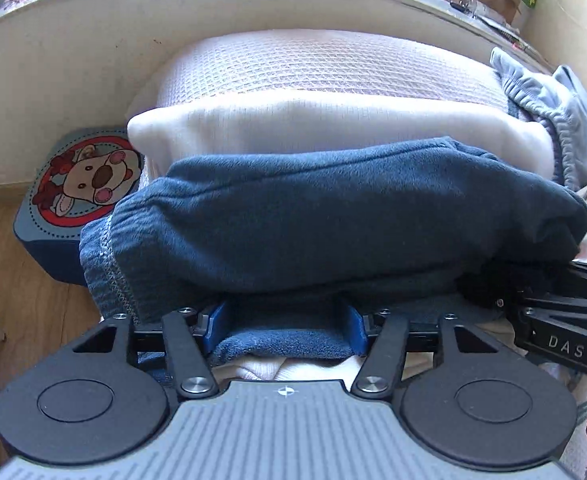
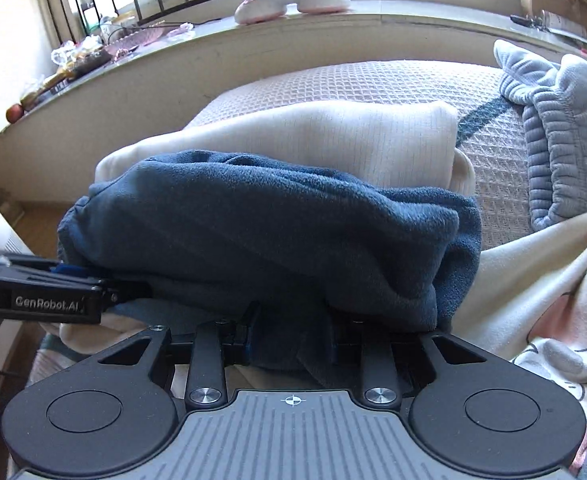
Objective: Fold clothes
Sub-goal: 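Carry the folded sweatpants with both grippers onto the white shirt by the pillow, then open both grippers to release the sweatpants and withdraw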
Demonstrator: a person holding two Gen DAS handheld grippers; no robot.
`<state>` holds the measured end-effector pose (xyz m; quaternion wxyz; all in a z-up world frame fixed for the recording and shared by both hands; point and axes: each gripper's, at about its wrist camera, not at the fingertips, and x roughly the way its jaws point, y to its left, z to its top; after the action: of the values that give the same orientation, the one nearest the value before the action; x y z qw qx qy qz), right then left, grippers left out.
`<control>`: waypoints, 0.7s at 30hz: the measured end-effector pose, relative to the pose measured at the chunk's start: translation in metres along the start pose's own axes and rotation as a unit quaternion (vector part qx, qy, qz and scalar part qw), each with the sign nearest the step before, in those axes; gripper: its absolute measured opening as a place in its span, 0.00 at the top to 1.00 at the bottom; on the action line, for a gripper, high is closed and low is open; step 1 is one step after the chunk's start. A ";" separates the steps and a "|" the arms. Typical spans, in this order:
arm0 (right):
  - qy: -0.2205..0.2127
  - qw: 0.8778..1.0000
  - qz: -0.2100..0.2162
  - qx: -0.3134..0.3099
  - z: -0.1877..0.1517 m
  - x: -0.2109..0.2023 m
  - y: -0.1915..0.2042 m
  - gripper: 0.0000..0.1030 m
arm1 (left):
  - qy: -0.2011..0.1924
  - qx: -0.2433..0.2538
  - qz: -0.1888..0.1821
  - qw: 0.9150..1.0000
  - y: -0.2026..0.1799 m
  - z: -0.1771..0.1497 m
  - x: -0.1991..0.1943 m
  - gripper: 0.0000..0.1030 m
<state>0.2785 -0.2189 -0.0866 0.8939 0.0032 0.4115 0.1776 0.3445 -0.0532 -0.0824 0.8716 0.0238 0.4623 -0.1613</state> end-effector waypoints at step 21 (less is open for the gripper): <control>-0.062 0.998 -0.015 0.015 -0.096 -0.103 0.060 0.27 | -0.038 -0.055 0.056 0.996 -0.042 -0.141 -0.135 0.14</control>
<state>0.1270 -0.2091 -0.0650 0.9200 0.0218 0.3584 0.1572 0.1495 -0.0312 -0.0487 0.8961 -0.0042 0.4351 -0.0872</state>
